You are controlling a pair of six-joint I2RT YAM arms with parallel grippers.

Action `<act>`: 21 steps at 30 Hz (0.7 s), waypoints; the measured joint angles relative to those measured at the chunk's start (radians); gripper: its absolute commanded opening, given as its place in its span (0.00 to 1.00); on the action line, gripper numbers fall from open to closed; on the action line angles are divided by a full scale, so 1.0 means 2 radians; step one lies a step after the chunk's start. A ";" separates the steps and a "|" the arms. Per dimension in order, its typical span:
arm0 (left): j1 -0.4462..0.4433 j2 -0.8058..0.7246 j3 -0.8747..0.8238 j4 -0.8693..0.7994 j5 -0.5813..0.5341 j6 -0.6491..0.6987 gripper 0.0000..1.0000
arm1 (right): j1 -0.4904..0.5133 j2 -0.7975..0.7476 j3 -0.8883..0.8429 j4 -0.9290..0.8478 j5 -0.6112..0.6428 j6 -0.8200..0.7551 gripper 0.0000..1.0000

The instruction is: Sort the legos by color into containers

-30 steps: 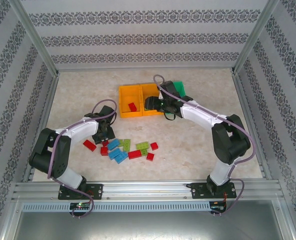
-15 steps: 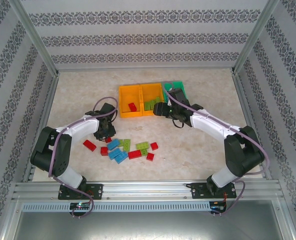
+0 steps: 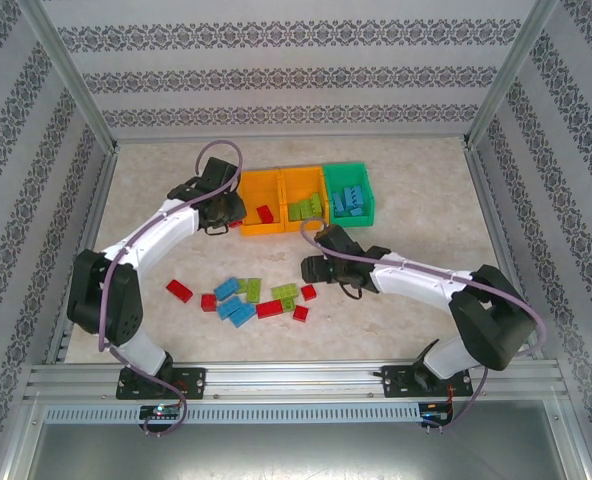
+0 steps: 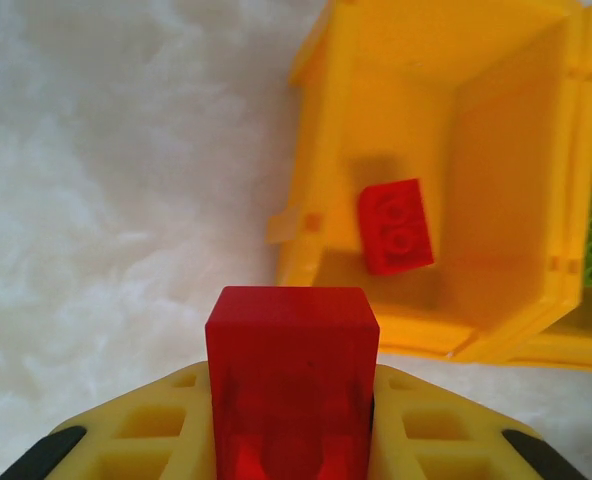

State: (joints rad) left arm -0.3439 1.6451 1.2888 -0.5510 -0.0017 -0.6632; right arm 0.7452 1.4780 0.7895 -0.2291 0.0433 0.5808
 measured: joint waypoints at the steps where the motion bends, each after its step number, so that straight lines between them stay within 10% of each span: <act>1: 0.000 0.008 0.006 0.003 0.003 0.004 0.26 | 0.009 -0.004 -0.005 -0.001 0.002 0.000 0.72; 14: 0.000 0.102 0.082 0.031 0.048 0.029 0.38 | 0.052 0.005 -0.023 -0.007 0.008 -0.002 0.72; 21: 0.000 0.129 0.101 0.037 0.058 0.029 0.64 | 0.055 0.021 -0.023 -0.005 -0.004 -0.006 0.71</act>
State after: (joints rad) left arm -0.3439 1.9026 1.4914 -0.4767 0.1135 -0.6048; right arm 0.8551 1.5200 0.7429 -0.2394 0.0349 0.5694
